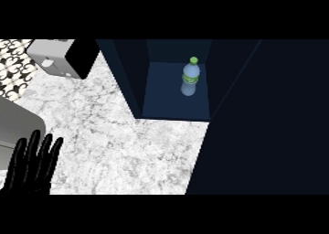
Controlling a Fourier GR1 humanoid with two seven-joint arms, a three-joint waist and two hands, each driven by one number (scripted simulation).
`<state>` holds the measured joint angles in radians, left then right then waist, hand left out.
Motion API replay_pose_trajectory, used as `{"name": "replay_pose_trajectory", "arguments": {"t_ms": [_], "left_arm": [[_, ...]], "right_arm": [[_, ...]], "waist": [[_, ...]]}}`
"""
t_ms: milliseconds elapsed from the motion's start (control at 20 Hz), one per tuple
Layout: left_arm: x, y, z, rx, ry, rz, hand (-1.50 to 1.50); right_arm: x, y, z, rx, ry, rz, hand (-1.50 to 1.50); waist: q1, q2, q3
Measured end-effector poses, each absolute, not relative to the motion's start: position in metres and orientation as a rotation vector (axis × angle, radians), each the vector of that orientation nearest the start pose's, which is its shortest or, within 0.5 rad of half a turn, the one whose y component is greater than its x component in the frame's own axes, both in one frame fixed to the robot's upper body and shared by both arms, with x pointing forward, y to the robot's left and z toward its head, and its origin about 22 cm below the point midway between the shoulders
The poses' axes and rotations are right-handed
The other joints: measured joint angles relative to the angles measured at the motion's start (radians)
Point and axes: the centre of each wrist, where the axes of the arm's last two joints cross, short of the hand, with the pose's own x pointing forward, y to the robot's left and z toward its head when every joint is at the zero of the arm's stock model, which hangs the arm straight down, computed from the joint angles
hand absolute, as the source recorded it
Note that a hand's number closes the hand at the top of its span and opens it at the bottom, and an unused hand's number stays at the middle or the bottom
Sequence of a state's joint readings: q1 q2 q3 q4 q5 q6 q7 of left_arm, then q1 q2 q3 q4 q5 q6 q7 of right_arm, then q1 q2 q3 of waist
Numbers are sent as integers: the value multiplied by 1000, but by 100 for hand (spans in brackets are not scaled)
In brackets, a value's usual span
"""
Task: Pick up the bottled water, place it into the cabinet and close the cabinet
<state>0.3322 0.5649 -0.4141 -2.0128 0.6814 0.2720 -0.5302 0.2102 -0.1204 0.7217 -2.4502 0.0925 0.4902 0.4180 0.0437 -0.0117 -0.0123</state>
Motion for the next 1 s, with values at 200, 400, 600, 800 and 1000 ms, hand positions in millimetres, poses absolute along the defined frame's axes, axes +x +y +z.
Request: {"name": "replay_pose_trajectory", "arguments": {"t_ms": [200,400,600,800,1000], "left_arm": [[139,253,46,-295,-1891,174,-150],[138,257,47,-304,-1899,171,-150],[140,262,50,-311,-1908,162,-150],[137,263,49,-321,-1906,160,-150],[136,265,49,-332,-1909,159,-150]], "right_arm": [[107,-141,162,623,-1719,1069,150],[109,-140,164,612,-1721,1118,150],[110,-140,166,609,-1722,1148,150],[111,-140,167,612,-1721,1156,150],[112,-140,165,642,-1711,1129,150]], "waist": [[6,1,-1],[13,5,-1],[21,11,-2],[34,15,-2],[46,21,-2]]}}
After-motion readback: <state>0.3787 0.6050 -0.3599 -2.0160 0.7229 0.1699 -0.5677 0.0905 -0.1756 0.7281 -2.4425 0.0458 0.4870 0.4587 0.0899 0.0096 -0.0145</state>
